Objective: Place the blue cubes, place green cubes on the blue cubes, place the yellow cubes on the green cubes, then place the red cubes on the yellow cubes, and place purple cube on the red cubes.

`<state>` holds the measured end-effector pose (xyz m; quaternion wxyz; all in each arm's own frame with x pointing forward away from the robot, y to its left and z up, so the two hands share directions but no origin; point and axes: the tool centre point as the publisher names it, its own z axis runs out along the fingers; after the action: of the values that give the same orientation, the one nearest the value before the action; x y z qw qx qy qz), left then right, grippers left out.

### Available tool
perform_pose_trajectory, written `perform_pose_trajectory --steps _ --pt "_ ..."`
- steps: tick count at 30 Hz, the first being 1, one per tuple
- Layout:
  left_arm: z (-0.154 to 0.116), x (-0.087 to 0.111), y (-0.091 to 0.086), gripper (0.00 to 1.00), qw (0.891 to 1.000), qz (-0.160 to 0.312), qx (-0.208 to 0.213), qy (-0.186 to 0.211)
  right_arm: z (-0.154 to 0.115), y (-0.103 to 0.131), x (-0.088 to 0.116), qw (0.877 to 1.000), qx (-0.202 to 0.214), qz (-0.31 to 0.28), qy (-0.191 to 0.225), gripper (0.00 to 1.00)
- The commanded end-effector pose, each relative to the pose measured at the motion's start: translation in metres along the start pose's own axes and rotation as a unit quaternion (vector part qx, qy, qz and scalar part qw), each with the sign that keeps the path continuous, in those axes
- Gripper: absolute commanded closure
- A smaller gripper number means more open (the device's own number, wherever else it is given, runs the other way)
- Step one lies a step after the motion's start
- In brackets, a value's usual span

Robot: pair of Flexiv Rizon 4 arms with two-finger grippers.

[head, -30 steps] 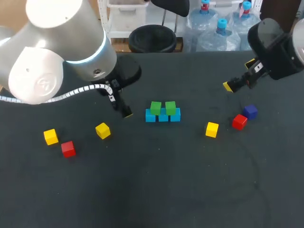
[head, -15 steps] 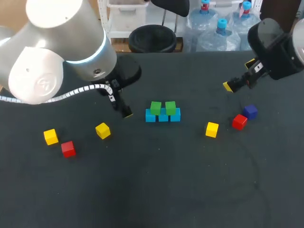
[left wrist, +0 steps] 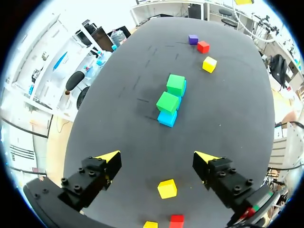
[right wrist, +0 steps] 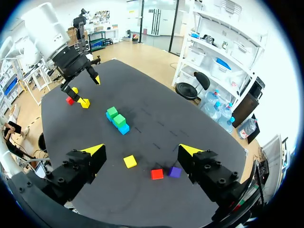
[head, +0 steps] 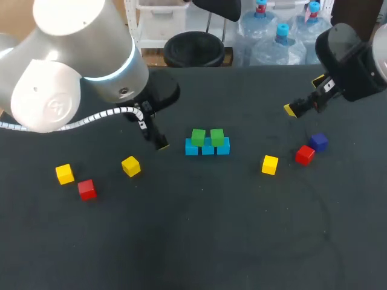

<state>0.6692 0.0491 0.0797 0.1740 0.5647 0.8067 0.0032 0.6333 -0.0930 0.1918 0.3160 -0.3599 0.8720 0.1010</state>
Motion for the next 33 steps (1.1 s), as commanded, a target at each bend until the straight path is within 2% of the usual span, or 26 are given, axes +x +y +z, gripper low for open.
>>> perform_pose_trajectory --steps 1,7,13,17,22,26,33 --pt "0.000 0.000 0.001 0.00 1.000 0.000 0.001 0.000 0.001 0.002 0.002 1.000 0.001 -0.004 0.000 0.00" --pt "0.000 0.000 0.001 0.00 1.000 0.000 0.001 0.000 0.003 0.009 -0.003 1.000 -0.023 -0.014 0.015 0.00" --pt "0.000 0.000 0.001 0.00 1.000 0.000 0.001 0.000 0.010 0.022 -0.007 0.997 -0.040 -0.034 0.050 0.00" --pt "0.000 0.000 0.001 0.00 1.000 0.000 0.001 0.000 0.027 0.029 0.001 0.993 -0.070 -0.042 0.090 0.00" --pt "0.000 0.000 0.001 0.00 1.000 0.000 0.001 0.000 0.056 0.043 0.018 0.977 -0.126 -0.080 0.151 0.00" --pt "0.000 0.000 0.001 0.00 1.000 0.000 0.001 0.000 0.066 0.050 0.024 0.970 -0.141 -0.097 0.173 0.00" --pt "0.000 0.000 0.001 0.00 1.000 0.000 0.001 0.000 0.074 0.051 0.033 0.966 -0.154 -0.096 0.187 0.00"
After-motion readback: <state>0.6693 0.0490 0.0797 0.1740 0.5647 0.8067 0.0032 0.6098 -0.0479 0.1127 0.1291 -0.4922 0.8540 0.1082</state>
